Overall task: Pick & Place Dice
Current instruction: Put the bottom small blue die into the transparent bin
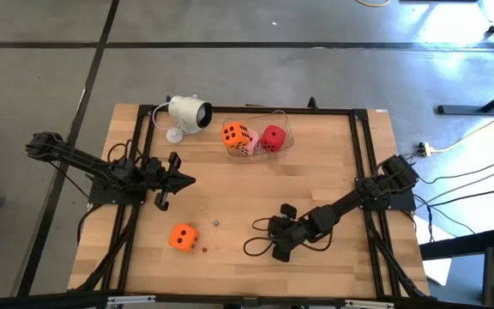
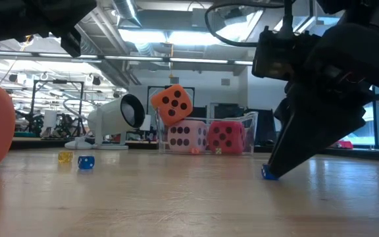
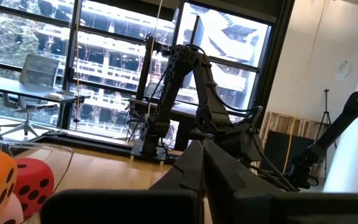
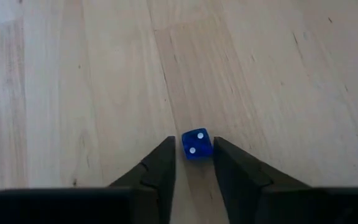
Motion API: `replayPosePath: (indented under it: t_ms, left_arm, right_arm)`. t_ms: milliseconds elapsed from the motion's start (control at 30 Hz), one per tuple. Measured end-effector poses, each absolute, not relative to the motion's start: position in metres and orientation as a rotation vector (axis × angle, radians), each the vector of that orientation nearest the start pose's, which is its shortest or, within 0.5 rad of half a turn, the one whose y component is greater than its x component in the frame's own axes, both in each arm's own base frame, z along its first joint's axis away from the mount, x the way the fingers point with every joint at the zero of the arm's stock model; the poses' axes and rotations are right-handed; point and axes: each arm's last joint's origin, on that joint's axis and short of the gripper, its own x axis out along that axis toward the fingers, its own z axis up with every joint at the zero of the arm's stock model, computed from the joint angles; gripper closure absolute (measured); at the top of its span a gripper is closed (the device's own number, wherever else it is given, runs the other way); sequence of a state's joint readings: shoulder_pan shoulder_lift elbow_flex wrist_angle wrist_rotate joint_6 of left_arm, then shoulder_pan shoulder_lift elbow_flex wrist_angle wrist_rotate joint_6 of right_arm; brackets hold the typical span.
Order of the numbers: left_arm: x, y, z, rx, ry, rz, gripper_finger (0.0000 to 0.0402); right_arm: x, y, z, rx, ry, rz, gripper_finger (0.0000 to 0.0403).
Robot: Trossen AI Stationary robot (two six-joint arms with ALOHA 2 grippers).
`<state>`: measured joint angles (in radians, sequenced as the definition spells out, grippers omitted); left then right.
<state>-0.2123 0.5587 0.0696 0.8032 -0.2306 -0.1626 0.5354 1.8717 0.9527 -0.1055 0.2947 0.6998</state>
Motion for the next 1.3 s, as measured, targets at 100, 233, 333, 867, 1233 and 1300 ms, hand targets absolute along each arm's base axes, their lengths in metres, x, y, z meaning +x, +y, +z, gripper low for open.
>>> replayPosePath:
  t_ms: [100, 233, 333, 867, 1233, 1300]
  left_arm:
    - [0.13, -0.021, 0.211, -0.23, -0.307, -0.007, 0.0389]
    - [0.13, -0.021, 0.211, -0.23, -0.307, -0.007, 0.039]
    - [0.13, -0.021, 0.211, -0.23, -0.307, -0.007, 0.0392]
    - [0.13, -0.021, 0.211, -0.23, -0.307, -0.007, 0.0396]
    - [0.13, -0.021, 0.211, -0.23, -0.307, -0.007, 0.0395]
    - [0.13, -0.021, 0.211, -0.23, -0.307, -0.007, 0.0395]
  right_arm:
    - [0.3, 0.168, 0.116, 0.231, 0.953, -0.116, 0.0329]
    - [0.3, 0.168, 0.116, 0.24, 0.949, -0.124, 0.0358]
    - [0.301, 0.168, 0.116, 0.252, 0.94, -0.144, 0.0357]
    - [0.312, 0.167, 0.129, 0.287, 0.69, -0.278, 0.035]
    - [0.316, 0.139, 0.172, 0.155, 0.473, -0.478, 0.0351]
    - [0.317, 0.132, 0.18, 0.118, 0.441, -0.524, 0.0351]
